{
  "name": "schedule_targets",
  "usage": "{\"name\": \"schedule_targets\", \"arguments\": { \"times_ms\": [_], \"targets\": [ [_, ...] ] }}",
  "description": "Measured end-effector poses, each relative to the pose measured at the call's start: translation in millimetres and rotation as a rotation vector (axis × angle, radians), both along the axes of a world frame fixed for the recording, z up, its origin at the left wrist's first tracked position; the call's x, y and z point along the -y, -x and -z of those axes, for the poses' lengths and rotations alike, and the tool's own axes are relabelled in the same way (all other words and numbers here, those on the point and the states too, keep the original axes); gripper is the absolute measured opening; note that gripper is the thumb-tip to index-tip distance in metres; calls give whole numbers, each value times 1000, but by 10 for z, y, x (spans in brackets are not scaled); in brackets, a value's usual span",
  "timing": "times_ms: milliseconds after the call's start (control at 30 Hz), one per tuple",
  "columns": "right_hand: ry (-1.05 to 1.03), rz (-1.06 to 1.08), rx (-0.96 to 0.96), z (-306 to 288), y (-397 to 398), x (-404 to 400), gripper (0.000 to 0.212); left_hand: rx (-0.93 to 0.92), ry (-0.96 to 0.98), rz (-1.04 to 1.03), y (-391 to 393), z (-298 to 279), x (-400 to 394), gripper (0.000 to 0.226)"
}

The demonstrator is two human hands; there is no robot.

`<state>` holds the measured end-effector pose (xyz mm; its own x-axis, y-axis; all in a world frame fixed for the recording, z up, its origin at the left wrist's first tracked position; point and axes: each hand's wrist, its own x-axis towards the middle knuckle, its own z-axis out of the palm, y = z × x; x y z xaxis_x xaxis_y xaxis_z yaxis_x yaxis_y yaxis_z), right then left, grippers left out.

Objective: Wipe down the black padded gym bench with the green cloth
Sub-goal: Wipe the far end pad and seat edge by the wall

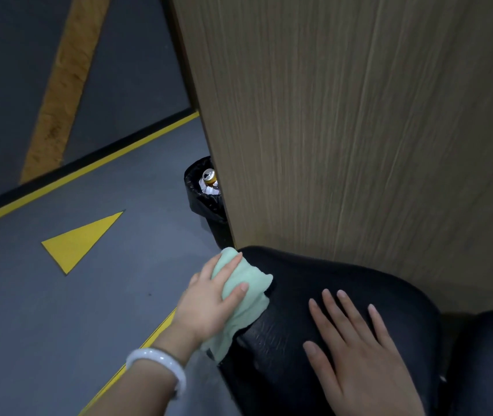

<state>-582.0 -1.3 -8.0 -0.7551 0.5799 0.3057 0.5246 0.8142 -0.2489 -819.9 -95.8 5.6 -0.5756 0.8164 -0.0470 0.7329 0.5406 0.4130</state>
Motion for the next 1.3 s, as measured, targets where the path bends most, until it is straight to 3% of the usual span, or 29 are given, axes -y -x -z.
{"name": "schedule_targets", "arguments": {
  "times_ms": [233, 533, 733, 1167, 1300],
  "targets": [
    [-45, -10, -63, 93, 51, -74, 65, 165, -61, 234, 464, 43, -64, 63],
    [-66, -5, -92, 70, 60, -80, 59, 8, 104, 472, 323, -53, 293, 66],
    [-83, 1, -86, 135, 83, -110, 61, 156, 49, 413, 373, -73, 138, 61],
    [-6, -9, -55, 69, 69, -79, 63, -190, 310, 604, 355, -265, -273, 62],
    [15, -6, -11, 22, 42, -51, 70, -90, 369, 490, 158, -433, -351, 64]
  ]
}}
